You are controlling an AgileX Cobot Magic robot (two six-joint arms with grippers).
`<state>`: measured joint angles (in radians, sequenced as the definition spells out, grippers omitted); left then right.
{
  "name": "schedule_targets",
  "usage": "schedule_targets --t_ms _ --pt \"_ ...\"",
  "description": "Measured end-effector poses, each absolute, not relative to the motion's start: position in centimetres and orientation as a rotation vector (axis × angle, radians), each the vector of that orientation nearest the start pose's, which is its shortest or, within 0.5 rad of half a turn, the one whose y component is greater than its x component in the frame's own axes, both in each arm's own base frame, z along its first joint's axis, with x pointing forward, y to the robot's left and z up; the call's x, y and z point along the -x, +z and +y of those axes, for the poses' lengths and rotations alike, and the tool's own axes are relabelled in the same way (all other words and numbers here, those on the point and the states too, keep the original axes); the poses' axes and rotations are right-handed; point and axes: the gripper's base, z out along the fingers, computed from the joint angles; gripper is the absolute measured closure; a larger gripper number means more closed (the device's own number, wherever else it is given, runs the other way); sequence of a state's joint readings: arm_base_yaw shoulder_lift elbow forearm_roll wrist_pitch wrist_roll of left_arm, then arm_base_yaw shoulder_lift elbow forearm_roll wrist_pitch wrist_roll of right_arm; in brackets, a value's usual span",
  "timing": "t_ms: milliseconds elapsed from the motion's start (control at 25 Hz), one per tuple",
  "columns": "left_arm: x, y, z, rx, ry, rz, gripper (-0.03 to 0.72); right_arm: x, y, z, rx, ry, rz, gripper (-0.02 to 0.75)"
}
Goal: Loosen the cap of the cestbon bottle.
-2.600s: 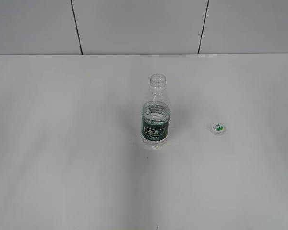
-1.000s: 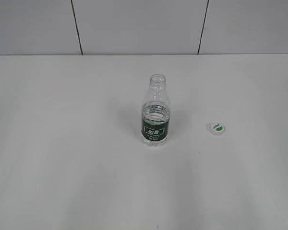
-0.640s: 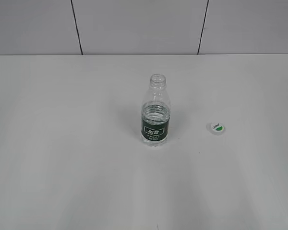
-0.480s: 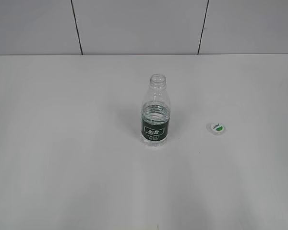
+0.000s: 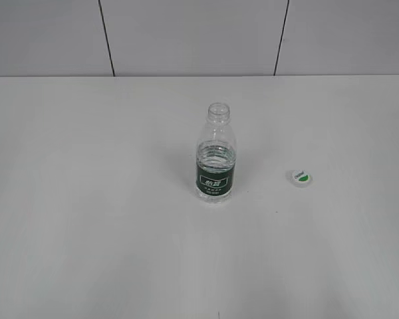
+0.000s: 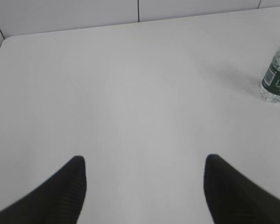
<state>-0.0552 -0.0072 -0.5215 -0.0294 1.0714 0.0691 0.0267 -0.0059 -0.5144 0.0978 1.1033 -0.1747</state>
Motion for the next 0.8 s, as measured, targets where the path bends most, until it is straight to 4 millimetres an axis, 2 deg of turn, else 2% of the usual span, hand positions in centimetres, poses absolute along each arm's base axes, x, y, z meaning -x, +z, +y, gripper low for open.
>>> schedule_targets --t_ms 160,480,800 --pt "0.90 28.20 -0.18 -0.128 -0.026 2.023 0.214 0.93 27.77 0.46 0.159 0.012 2.059 0.161" --pt "0.90 28.20 -0.18 -0.128 -0.026 2.023 0.214 0.90 27.81 0.32 0.133 0.006 2.056 0.276" --pt "0.90 28.20 -0.18 -0.128 -0.026 2.023 0.221 0.89 27.82 0.31 0.131 0.006 2.055 0.288"
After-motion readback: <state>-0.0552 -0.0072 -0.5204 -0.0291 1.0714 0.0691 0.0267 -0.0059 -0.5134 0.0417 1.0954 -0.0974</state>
